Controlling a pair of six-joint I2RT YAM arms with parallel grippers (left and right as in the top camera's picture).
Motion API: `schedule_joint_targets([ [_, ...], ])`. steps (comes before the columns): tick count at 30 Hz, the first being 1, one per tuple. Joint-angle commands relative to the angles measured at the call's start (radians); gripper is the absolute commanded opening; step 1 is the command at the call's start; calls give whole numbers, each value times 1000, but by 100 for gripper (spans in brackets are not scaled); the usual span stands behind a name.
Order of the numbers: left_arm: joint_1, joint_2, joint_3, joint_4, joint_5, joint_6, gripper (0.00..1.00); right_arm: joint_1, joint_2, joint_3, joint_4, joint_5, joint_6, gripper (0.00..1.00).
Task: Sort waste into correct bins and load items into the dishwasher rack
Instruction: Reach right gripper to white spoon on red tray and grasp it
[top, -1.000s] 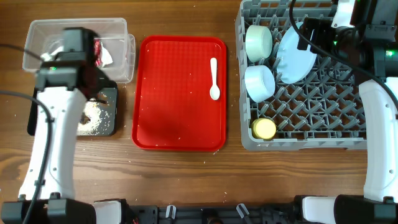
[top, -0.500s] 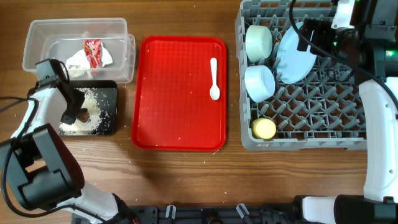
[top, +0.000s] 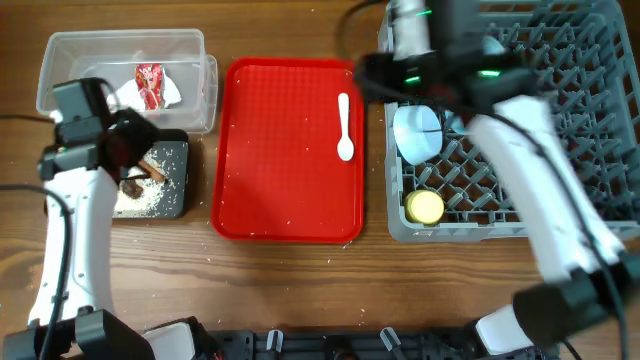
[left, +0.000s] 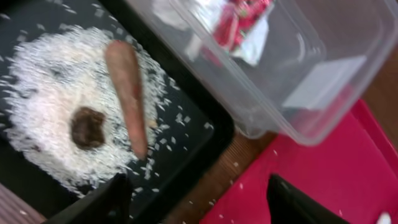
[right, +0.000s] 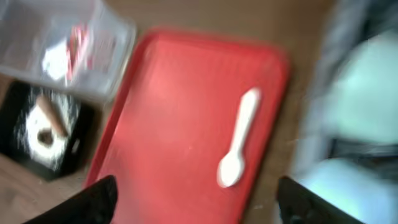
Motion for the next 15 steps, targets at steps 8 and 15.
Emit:
schedule_joint_targets([
  [8, -131, -14, 12, -6, 34, 16, 100, 132, 330, 1, 24, 139, 49, 59],
  [15, -133, -14, 12, -5, 34, 16, 100, 131, 441, 1, 145, 394, 48, 49],
])
